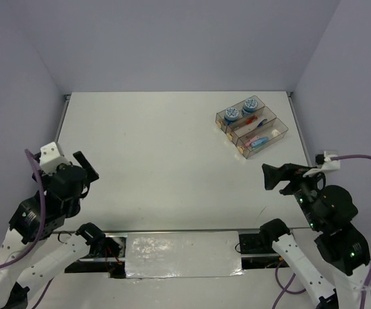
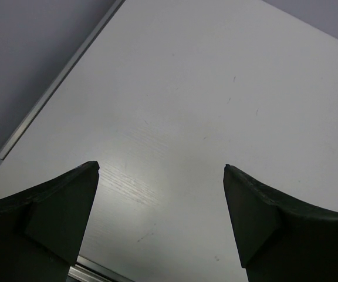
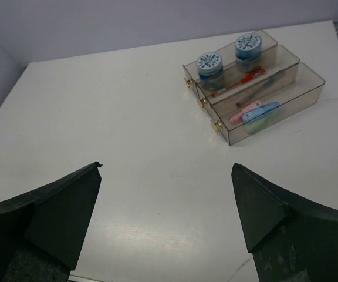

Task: Sort the stationery into containers
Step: Reset both arms

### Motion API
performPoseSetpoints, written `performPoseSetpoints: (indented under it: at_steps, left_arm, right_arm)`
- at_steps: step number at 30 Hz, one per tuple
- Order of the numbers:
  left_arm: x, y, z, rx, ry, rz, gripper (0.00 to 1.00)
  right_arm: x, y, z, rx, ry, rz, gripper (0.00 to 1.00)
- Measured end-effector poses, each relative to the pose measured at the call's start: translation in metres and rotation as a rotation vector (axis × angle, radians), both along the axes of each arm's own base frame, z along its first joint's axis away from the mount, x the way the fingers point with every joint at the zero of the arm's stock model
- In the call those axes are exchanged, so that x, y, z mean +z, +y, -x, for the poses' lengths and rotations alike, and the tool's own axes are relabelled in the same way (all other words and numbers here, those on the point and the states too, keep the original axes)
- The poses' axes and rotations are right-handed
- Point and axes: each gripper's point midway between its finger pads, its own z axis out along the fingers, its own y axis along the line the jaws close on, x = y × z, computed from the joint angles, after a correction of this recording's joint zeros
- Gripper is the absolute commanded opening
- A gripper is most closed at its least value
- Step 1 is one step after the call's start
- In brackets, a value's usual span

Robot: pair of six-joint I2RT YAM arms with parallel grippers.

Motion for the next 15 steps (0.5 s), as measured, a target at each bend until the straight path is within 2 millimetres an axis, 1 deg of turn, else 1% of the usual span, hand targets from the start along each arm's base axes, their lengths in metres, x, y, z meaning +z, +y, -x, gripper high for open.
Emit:
performPoseSetpoints:
  at_steps: [2,4,9,15]
  left_arm:
    - [0.005,0.003,0.005,-0.006,-0.040,0.028,0.99]
    - [0.011,0.007,0.011,-0.010,-0.087,0.061,0.99]
    - [0.017,0.014,0.022,-0.009,-0.162,0.112,0.99]
    - [0.014,0.014,0.022,-0.010,-0.158,0.110,0.99]
  right_arm:
    - [0.014,-0.008,0.010,-0.018,-0.029,0.002,1.00]
    - [0.019,-0.015,0.016,-0.036,-0.046,0.009,1.00]
    - [0.004,-0.023,0.023,-0.057,-0.006,0.046,1.00]
    - [-0.001,-0.026,0.025,-0.064,0.004,0.066,1.00]
